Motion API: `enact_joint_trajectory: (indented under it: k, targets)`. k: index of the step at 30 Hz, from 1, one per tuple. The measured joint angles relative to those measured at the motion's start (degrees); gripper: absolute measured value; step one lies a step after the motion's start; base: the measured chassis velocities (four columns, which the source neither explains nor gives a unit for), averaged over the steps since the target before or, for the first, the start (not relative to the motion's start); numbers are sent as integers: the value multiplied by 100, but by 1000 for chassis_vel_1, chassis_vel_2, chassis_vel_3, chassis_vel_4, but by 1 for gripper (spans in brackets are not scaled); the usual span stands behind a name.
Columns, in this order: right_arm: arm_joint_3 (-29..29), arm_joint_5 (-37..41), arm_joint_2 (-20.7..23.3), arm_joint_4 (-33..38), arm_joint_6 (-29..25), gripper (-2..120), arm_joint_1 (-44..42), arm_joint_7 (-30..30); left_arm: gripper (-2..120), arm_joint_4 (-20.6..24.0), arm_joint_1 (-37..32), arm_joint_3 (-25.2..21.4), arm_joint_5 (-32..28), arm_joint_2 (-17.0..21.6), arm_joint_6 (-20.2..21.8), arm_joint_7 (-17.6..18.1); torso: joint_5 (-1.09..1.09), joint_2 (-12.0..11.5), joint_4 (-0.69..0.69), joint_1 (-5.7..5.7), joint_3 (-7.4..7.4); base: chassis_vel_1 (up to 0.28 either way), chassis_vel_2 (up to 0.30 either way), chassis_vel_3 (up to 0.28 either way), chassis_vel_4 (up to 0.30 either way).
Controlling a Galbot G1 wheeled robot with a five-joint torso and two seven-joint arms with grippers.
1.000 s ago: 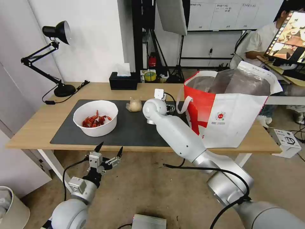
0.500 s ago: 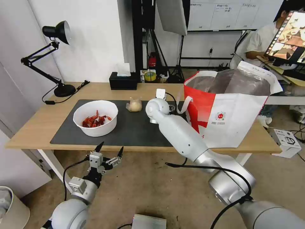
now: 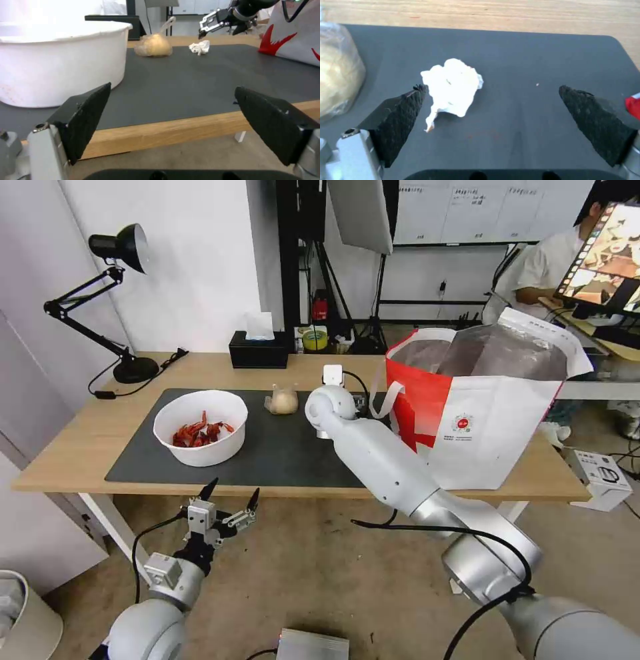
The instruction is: Pick up the trash from the table and place it into the takeout bag.
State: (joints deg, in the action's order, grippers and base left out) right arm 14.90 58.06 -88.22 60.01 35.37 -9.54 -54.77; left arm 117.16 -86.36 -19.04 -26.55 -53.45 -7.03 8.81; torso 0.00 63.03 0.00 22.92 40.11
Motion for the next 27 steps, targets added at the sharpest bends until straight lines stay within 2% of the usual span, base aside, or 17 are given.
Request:
enact_joint_trajectory:
  k: [10, 27]
  targets:
    - [59, 15, 57, -1, 183, 100, 21, 174, 100, 8, -28, -8, 11, -11, -14, 0, 0, -1, 0, 0, 0, 0, 0, 0, 0]
    - [132, -139, 143, -199, 326, 100, 187, 859, 100, 19, -42, 2, 27, -17, -46, 0, -1, 0, 0, 0, 0, 0, 0, 0, 0]
